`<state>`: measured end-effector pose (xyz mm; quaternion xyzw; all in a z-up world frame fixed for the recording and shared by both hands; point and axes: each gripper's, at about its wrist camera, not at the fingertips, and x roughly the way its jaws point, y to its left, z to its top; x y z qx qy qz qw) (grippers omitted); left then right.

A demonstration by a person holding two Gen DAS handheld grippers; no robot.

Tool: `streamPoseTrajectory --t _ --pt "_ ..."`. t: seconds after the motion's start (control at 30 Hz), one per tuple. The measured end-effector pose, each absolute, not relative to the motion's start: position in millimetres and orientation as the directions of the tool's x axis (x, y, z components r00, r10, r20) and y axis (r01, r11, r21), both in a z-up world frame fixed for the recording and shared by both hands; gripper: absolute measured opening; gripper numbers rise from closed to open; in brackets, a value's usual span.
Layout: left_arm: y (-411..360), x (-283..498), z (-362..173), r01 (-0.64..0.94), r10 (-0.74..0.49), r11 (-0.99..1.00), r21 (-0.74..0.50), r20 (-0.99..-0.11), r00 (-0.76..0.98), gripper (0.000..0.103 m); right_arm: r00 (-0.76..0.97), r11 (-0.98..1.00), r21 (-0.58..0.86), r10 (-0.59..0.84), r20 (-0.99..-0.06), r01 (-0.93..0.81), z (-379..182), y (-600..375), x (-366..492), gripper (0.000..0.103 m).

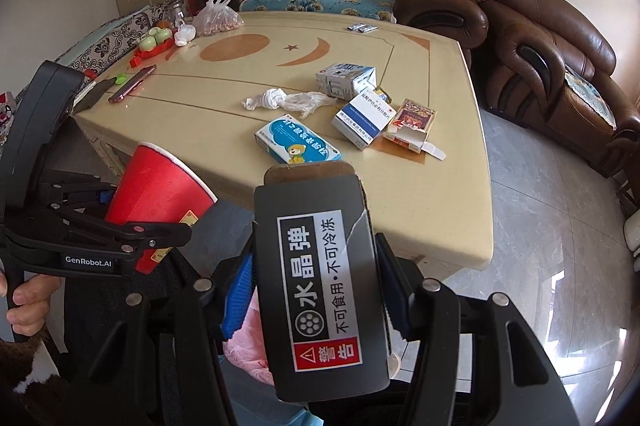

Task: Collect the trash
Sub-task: 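Lower both held items over the pink bin and open both grippers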

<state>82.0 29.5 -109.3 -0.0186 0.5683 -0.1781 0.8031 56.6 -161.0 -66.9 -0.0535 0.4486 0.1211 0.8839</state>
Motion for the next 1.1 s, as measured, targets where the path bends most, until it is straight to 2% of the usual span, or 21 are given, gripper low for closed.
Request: streamPoseTrajectory --t 0.4,0.7,1.1 --pt "5.0 76.0 -176.2 0.298 -0.295 0.930 -0.217 -0.922 0.249 0.062 0.462 0.979 0.056 0.142 -0.875 -0.196 -158.1 -159.3 56.1 0.054" --pt "-11.0 83.2 -243.3 0.323 -0.263 0.922 -0.215 -0.958 0.115 0.062 0.356 0.988 0.088 0.129 -0.926 -0.130 -232.5 -169.6 73.9 0.054" --pt "-32.9 102.0 -311.7 0.336 -0.152 0.931 -0.140 -0.988 0.008 0.062 0.239 0.994 0.074 0.092 -0.967 -0.082 -308.4 -177.1 91.7 0.054"
